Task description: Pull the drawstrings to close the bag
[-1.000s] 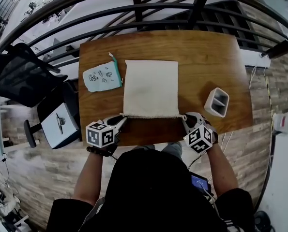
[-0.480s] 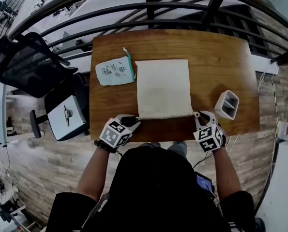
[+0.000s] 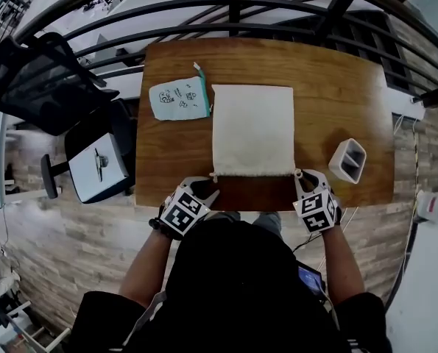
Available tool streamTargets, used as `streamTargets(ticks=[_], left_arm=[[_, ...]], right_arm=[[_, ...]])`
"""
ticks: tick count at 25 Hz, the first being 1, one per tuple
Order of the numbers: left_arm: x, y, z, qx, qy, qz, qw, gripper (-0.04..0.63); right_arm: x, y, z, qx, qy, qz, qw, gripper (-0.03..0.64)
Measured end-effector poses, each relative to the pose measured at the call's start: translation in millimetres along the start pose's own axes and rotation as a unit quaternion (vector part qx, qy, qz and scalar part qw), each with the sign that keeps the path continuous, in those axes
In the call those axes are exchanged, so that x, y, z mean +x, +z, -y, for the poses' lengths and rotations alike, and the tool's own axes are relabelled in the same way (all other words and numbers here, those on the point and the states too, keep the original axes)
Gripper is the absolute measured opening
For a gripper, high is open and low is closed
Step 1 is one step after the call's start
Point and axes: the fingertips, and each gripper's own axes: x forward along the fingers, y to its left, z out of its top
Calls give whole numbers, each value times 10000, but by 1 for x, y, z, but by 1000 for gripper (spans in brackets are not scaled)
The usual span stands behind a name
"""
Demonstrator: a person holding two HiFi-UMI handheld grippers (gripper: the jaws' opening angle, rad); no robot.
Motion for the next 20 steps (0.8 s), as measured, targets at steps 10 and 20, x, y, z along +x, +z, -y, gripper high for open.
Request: streamTargets(ticks=[10,20], left_arm=[[6,21,-26,-270,740,172,9967,140],[12,23,-47,-632,1297,-78,9895,162]], right_arm=[[-5,2,-9,-249,157,-8,9996,43],[-7,0,-8,-282,281,47,9992,43]])
